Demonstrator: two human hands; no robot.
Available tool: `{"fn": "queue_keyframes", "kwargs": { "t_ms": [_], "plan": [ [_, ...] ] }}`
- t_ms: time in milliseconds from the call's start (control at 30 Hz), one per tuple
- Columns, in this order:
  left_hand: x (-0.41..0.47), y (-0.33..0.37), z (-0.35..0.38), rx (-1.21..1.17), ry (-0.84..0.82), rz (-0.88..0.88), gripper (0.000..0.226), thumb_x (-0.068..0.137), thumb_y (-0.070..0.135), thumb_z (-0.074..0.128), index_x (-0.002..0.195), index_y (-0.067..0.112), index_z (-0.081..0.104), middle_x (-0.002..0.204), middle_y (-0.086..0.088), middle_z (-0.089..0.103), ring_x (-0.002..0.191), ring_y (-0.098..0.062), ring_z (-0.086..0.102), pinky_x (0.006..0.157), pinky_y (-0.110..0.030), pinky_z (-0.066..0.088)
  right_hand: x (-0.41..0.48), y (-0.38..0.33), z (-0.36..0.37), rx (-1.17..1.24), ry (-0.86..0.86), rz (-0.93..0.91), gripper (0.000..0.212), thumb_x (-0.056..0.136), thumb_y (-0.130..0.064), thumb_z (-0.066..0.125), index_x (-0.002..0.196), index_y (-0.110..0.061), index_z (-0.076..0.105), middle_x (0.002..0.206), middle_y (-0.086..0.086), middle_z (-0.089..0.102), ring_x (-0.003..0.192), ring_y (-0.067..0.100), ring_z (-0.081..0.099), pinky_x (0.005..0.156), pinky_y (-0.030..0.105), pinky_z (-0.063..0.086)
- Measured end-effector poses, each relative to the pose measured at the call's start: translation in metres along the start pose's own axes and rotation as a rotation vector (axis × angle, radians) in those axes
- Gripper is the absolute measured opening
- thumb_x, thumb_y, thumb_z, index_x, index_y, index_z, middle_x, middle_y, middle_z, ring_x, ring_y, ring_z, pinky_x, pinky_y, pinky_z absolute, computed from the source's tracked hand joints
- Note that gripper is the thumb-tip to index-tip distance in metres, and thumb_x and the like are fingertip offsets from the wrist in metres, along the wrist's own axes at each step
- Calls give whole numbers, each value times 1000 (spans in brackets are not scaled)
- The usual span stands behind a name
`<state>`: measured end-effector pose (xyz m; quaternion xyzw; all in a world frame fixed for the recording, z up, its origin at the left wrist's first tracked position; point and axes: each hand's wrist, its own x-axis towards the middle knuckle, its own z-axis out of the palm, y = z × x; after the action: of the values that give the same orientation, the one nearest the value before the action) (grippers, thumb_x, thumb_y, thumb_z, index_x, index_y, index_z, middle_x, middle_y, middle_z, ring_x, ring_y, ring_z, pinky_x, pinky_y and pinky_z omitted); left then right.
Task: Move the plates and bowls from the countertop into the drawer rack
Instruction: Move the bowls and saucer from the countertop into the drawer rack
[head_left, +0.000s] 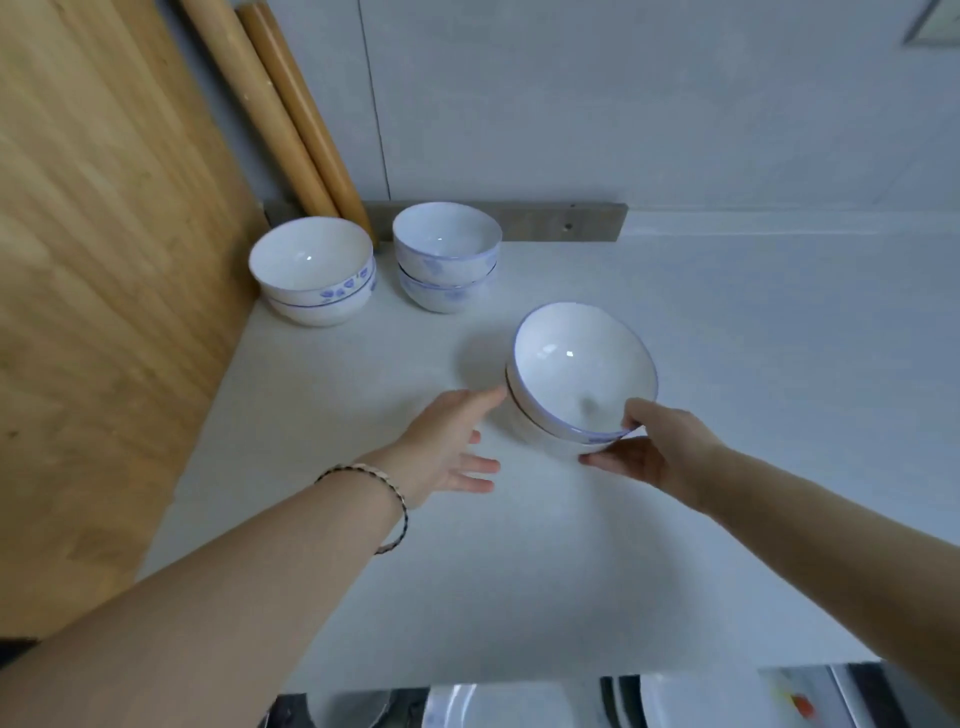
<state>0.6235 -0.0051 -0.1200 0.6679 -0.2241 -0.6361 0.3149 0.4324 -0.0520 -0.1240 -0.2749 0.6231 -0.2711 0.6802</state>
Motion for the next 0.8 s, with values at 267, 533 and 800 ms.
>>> {"fn": "queue_keyframes", "kwargs": {
  "t_ms": [267, 533, 800],
  "plan": [
    [-111, -65, 72, 36, -66, 82, 46, 87, 5, 49, 127, 26, 40, 96, -9, 62, 64, -35, 70, 66, -39, 60, -127, 50, -89, -316, -141, -20, 17, 86, 0, 43, 94, -2, 58, 75, 17, 66, 65, 28, 67, 60, 27, 61],
    [-184, -213, 170, 80, -26, -16, 54, 84, -10, 41, 116, 33, 36, 97, 7, 53, 78, -11, 57, 46, -26, 57, -195, 164, -204, -606, -192, 126, 43, 87, -6, 48, 117, -36, 47, 82, 0, 67, 53, 12, 68, 56, 24, 60],
    [-145, -333, 213, 138, -1, -312, 58, 86, -8, 40, 125, 34, 34, 114, -1, 47, 103, -25, 50, 57, -34, 56, -150, 286, -242, -1009, -81, 203, 27, 85, -7, 44, 60, -17, 47, 62, -2, 46, 63, 18, 45, 57, 22, 35]
  ]
}}
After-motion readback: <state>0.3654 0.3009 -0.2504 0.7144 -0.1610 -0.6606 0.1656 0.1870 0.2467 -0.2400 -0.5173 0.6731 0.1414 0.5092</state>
